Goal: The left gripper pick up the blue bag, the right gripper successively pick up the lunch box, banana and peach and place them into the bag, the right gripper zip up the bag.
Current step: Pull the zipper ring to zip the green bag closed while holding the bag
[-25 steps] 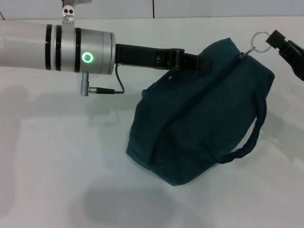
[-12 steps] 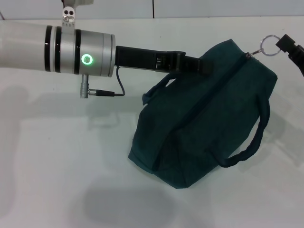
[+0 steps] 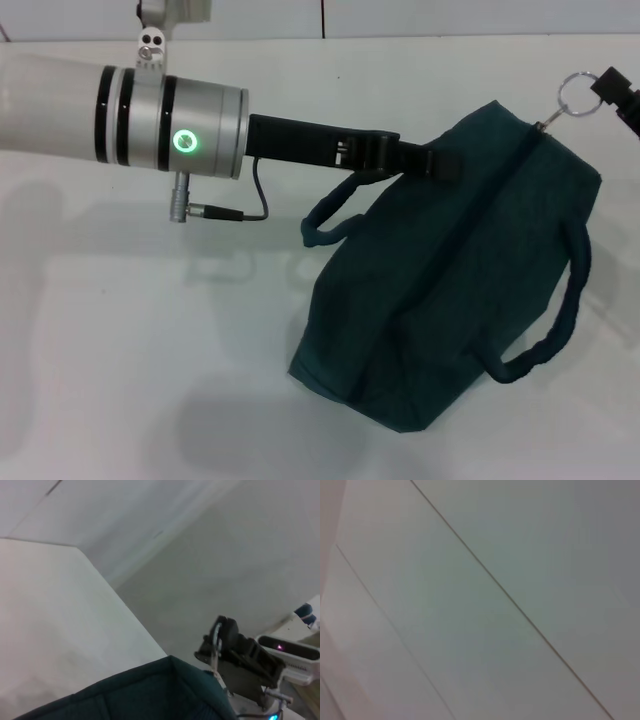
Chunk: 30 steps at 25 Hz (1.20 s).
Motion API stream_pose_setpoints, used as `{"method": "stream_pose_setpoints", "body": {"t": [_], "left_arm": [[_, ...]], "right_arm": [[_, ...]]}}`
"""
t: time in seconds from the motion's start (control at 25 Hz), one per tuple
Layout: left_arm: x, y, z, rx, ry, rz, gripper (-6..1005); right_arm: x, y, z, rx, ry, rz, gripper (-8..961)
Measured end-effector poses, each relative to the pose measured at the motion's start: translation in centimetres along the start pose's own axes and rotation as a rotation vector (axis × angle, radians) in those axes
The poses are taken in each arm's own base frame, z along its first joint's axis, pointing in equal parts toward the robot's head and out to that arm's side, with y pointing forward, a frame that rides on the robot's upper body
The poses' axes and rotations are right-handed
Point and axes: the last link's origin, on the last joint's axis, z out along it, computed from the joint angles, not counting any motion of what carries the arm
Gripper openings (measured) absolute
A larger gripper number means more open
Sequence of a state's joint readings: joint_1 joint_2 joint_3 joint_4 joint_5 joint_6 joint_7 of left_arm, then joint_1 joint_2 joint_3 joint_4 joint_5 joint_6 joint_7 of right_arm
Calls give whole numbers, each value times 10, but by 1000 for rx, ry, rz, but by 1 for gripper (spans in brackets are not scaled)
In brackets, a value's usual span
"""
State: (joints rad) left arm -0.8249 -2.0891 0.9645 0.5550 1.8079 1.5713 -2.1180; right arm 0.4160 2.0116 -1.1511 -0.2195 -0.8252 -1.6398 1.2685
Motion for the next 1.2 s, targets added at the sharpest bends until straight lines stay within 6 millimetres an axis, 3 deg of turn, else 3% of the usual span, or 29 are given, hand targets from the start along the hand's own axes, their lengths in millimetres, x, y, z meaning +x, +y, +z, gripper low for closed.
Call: {"method": "stream_pose_setpoints", "body": {"t": [1.2], "left_arm": [[-8, 10, -5, -92, 33, 17, 54]], "right_arm": [[13, -33, -3, 226, 90, 60, 5]]}}
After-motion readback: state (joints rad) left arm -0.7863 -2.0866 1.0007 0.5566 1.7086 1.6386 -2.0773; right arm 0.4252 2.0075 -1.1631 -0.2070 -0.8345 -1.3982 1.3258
